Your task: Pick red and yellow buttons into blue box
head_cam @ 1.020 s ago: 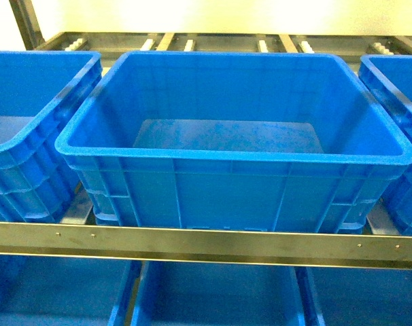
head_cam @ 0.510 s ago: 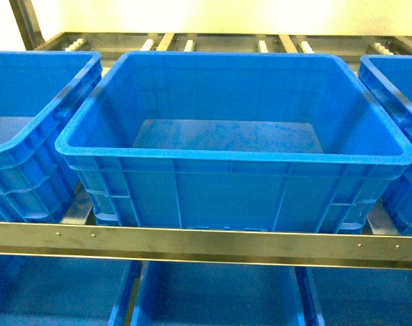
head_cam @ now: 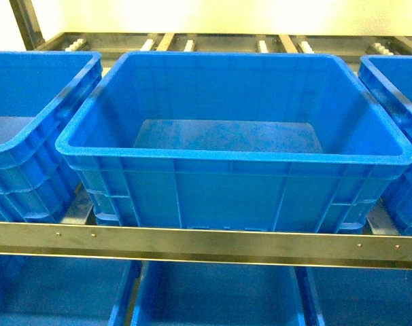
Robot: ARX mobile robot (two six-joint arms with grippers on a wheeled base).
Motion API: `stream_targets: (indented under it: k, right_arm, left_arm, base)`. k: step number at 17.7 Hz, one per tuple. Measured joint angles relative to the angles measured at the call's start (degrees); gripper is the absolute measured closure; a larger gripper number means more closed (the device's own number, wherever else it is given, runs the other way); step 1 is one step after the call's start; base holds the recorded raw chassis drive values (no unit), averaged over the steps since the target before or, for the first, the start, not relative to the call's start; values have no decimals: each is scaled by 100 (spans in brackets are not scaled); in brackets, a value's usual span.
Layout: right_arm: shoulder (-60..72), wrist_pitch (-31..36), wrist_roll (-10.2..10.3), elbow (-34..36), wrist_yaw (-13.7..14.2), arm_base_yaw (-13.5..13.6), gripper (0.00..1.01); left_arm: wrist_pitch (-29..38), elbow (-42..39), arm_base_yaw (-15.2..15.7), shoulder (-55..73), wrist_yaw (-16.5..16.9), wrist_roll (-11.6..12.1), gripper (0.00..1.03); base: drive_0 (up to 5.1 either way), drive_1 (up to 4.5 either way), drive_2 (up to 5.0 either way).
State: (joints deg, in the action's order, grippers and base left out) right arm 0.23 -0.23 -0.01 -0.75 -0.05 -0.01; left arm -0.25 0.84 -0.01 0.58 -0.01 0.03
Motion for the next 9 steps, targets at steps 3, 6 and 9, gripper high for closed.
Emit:
stream_targets:
  k: [3, 6, 9]
  right_arm:
    - [0, 0, 0, 0, 2, 0, 16]
    - [0, 0, 0, 0, 0, 0, 4]
    - [0, 0, 0, 0, 2, 0, 3]
  left_arm:
    - [0, 0, 0, 0, 0, 0, 22]
    - [0, 0, 0, 0, 0, 0, 6]
    - [0, 0, 0, 0, 0, 0, 5]
  base:
    - [0, 0, 0]
    - [0, 0, 0]
    - [0, 0, 0]
